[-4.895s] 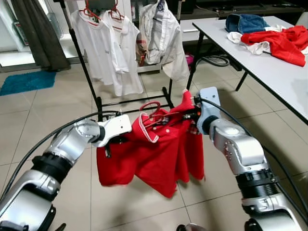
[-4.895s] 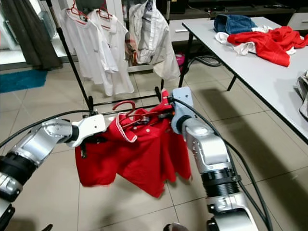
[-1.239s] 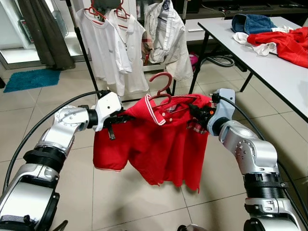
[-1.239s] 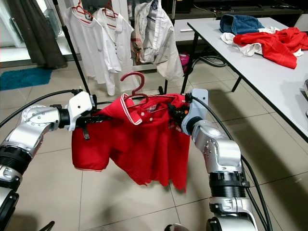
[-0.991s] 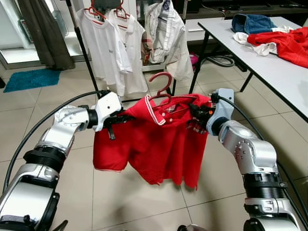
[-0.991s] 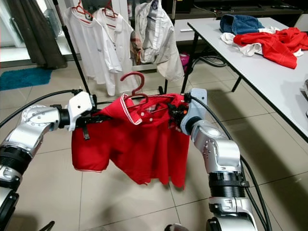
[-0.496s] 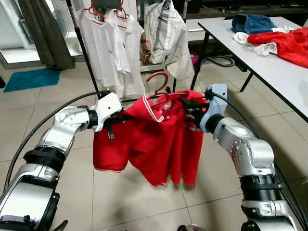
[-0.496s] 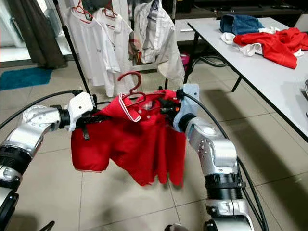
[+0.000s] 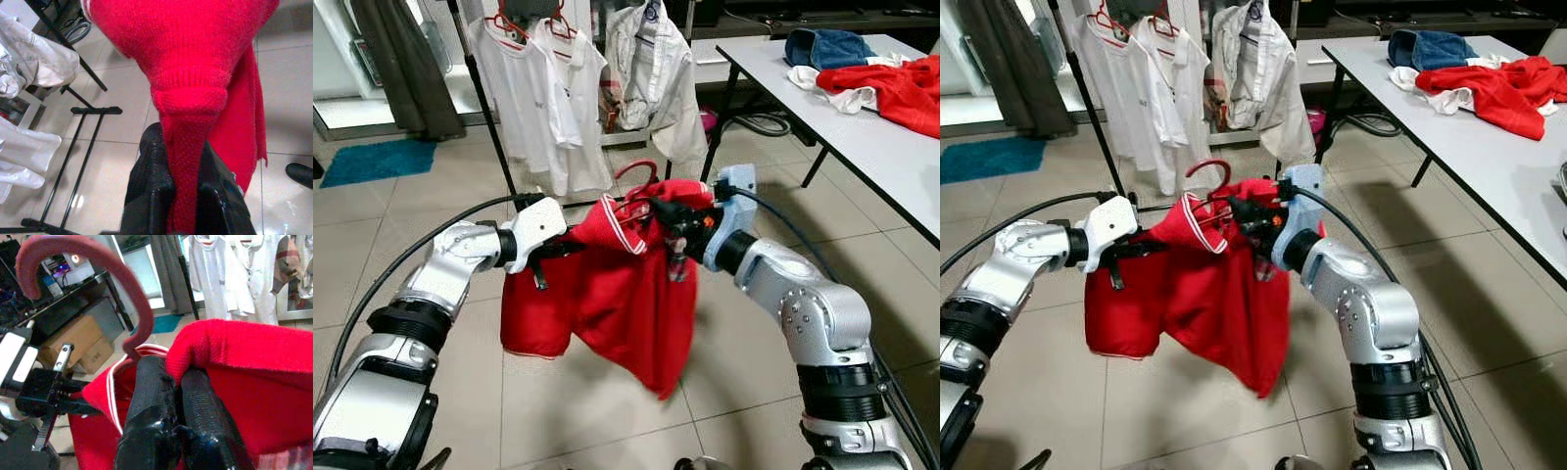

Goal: Hang hanger

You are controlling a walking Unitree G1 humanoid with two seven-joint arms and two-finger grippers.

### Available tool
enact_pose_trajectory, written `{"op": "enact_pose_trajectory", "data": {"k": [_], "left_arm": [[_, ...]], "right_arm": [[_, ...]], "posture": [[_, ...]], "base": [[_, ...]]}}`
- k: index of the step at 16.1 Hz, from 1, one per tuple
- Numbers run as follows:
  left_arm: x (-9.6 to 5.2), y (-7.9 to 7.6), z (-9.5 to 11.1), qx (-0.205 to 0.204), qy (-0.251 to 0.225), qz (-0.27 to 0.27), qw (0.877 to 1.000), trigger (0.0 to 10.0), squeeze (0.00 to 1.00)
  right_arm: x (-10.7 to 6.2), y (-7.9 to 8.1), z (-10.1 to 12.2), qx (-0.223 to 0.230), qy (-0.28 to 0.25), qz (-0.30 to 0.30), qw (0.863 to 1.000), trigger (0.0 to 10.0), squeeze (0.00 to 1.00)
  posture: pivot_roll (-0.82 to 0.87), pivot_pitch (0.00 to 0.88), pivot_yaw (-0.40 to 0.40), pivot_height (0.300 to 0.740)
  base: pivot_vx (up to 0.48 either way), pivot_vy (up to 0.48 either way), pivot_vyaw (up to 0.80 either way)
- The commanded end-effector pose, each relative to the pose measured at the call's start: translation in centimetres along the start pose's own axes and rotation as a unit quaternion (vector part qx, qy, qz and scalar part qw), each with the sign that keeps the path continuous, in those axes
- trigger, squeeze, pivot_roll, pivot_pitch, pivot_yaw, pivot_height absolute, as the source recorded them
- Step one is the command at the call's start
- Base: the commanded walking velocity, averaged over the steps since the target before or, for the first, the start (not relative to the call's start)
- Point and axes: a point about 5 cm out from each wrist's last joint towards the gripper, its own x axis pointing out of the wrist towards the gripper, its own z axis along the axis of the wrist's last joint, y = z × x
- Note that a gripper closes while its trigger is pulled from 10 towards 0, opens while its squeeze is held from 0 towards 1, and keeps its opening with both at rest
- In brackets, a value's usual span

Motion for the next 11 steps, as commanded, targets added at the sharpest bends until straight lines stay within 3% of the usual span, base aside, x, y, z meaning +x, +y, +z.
{"op": "enact_pose_trajectory", "data": {"k": [1, 2, 3, 4, 5, 7, 8, 9, 11], "left_arm": [[0.0, 0.7, 1.1, 0.014, -0.012, 0.006, 1.0, 0.0, 0.0], [-0.1, 0.7, 1.1, 0.013, -0.016, 0.007, 1.0, 0.0, 0.0], [-0.2, 0.9, 1.2, 0.009, -0.026, 0.011, 1.0, 0.0, 0.0], [-0.5, 1.0, 1.4, 0.005, -0.039, 0.009, 0.999, 0.0, 0.0], [-0.7, 1.0, 1.5, 0.004, -0.045, 0.005, 0.999, 0.0, 0.0], [-1.1, 1.0, 1.5, 0.003, -0.05, -0.003, 0.999, 0.0, 0.0], [-1.5, 1.3, 1.4, 0.003, -0.052, 0.001, 0.999, 0.0, 0.0], [-1.8, 1.5, 1.5, 0.006, -0.057, 0.005, 0.998, 0.0, 0.0], [-2.0, 1.7, 1.7, 0.01, -0.068, -0.002, 0.998, 0.0, 0.0]], "right_arm": [[-0.1, 0.3, -0.2, -0.009, 0.012, 0.004, 1.0, 1.1, 0.0], [-0.2, 0.2, -0.8, -0.015, 0.031, 0.001, 0.999, 6.2, 0.0], [-0.5, 0.0, -2.1, -0.033, 0.08, 0.0, 0.996, 10.0, 0.0], [-0.9, -1.0, -3.3, -0.077, 0.118, -0.028, 0.99, 10.0, 0.05], [-1.1, -1.7, -3.4, -0.094, 0.118, -0.056, 0.987, 10.0, 1.0], [-1.5, -2.8, -2.3, -0.096, 0.092, -0.084, 0.988, 10.0, 1.0], [-2.1, -2.8, -1.3, -0.103, 0.073, -0.05, 0.991, 10.0, 1.0], [-3.0, -2.0, -0.5, -0.119, 0.065, 0.024, 0.991, 10.0, 1.0], [-5.0, -1.5, 0.1, -0.177, 0.088, 0.103, 0.975, 10.0, 1.0]], "posture": [[-0.1, 0.0, -0.006, 0.74], [-0.1, 0.0, -0.006, 0.74], [-0.1, 0.0, -0.01, 0.74], [-0.1, 0.0, -0.013, 0.74], [-0.1, 0.0, -0.014, 0.74], [-0.1, 0.0, -0.012, 0.74], [-0.1, 0.0, -0.008, 0.74], [-0.1, 0.0, -0.006, 0.74], [-0.1, 0.0, -0.002, 0.74]], "base": [[0.0, 0.0, 0.0], [0.0, 0.0, 0.0], [0.0, 0.0, 0.0], [0.0, 0.0, 0.0], [0.0, 0.0, 0.0], [0.0, 0.0, 0.0], [0.0, 0.0, 0.0], [0.0, 0.0, 0.0], [0.0, 0.0, 0.0]]}}
